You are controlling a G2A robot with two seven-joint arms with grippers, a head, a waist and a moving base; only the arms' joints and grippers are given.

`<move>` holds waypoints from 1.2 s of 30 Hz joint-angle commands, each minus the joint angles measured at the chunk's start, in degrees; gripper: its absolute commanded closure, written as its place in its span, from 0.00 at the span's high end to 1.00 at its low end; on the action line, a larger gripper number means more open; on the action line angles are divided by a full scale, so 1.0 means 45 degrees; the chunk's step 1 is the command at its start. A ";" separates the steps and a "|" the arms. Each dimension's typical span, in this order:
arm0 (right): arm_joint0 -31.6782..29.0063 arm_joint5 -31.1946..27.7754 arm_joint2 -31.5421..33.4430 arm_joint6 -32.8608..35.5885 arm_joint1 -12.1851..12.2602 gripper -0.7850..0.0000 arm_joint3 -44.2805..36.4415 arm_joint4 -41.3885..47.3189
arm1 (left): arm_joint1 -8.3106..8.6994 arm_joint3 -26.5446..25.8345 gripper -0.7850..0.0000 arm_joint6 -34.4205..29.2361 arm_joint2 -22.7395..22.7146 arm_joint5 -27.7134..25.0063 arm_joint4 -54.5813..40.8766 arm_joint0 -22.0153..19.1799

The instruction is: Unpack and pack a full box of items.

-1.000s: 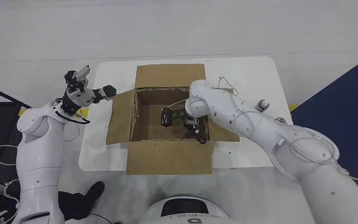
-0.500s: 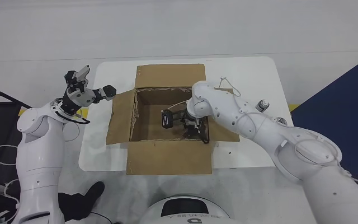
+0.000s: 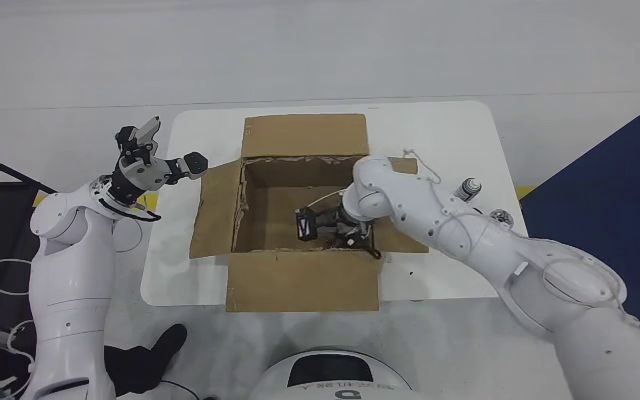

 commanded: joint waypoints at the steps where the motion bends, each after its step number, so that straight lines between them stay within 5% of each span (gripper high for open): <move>1: 0.0016 0.0098 -0.0035 0.0099 -0.0043 0.49 0.0142 0.0108 | 0.0000 0.0000 1.00 0.0000 -0.0001 0.0000 0.0000 0.0000; 10: 0.0258 0.0683 -0.0436 0.0684 -0.0565 0.42 0.0992 0.0450 | 0.0000 0.0000 1.00 0.0000 -0.0001 0.0000 0.0000 0.0000; 11: 0.0296 0.0693 -0.0508 0.0695 -0.0633 0.38 0.1029 0.0426 | 0.0000 0.0000 1.00 0.0000 -0.0001 0.0000 0.0000 0.0000; 14: 0.0422 0.0623 -0.0599 0.0624 -0.0787 0.00 0.1047 0.0270 | 0.0000 0.0000 1.00 0.0000 -0.0001 0.0000 0.0000 0.0000; 23: 0.0343 0.0768 -0.0284 -0.0225 -0.0700 0.00 0.0472 -0.0814 | 0.0000 0.0000 1.00 0.0000 -0.0001 0.0000 0.0000 0.0000; 28: -0.0038 0.1649 0.0723 -0.2791 0.0015 0.00 -0.1012 -0.2826 | 0.0000 0.0000 1.00 0.0000 -0.0001 0.0000 0.0000 0.0000; 36: -0.3119 0.3781 0.4035 -0.8639 0.2405 0.00 -0.5217 -0.7697 | 0.0000 0.0000 1.00 0.0000 -0.0001 0.0000 0.0000 0.0000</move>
